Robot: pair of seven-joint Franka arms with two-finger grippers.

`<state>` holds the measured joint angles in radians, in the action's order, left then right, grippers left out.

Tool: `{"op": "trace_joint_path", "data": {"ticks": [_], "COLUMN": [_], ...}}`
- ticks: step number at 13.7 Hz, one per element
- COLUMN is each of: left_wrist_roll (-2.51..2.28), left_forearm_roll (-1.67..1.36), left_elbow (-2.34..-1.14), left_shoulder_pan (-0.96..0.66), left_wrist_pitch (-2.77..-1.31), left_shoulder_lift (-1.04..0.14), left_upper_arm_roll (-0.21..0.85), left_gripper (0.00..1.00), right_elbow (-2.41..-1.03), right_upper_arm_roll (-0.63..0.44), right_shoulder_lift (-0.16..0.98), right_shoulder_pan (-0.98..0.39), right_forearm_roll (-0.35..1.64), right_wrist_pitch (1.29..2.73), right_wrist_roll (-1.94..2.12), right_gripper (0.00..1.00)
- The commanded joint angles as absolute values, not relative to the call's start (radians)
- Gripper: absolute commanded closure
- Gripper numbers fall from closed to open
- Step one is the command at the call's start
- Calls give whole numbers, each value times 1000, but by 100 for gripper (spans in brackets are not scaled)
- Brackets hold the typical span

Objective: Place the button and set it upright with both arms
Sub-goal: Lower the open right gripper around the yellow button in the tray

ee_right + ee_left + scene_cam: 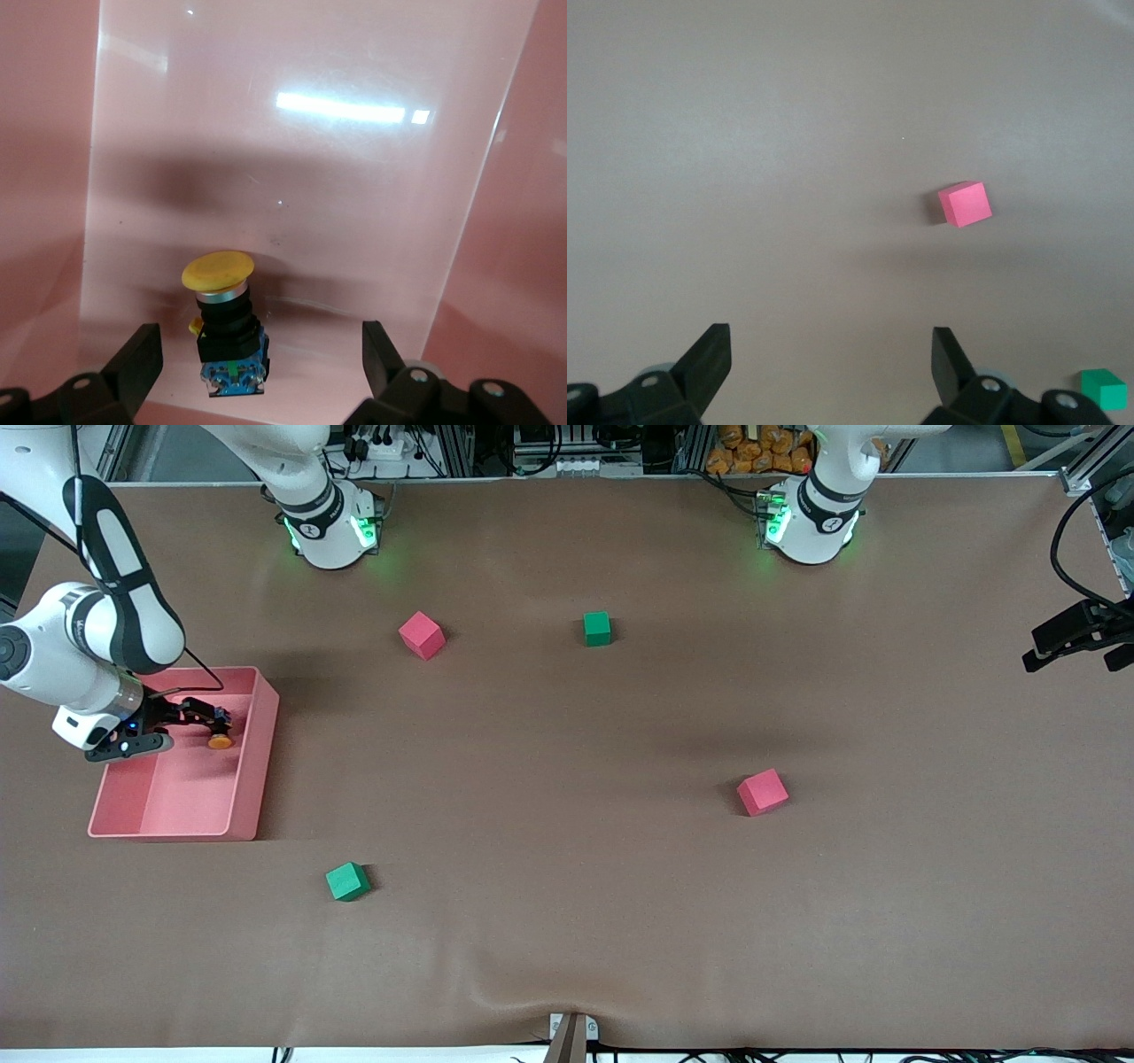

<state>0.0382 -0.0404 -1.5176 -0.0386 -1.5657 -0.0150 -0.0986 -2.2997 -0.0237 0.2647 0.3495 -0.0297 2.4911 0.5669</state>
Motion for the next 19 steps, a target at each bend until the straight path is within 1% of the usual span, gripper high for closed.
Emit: {"op": "trace_joint_path", "data": {"ticks": [1,12,19], "left_wrist_roll": [61,66,66], "left_forearm_roll": [-58,-58,-58], "left_elbow": [-1505,-1505,-1502], "left_shoulder_pan": [-32,-32,-31], "left_wrist_pitch": [-1549,-1549,-1549], "left_shoulder_lift": [-20,-20,-20], "left_upper_arm_roll": [-100,-100,-100], "left_gripper": [0,0,0], "right_elbow": [-2304,-2301,-2298], "right_upper_arm_roll": [-9,-9,-8], "right_shoulder_lift": [282,301,302], "right_shoulder_pan": [374,410,345], "right_forearm_roll": [-44,-44,-44], "right_wrist_pitch": [2539,2537,2539], "right_wrist_roll": [612,627,627], "right_gripper": [0,0,0]}}
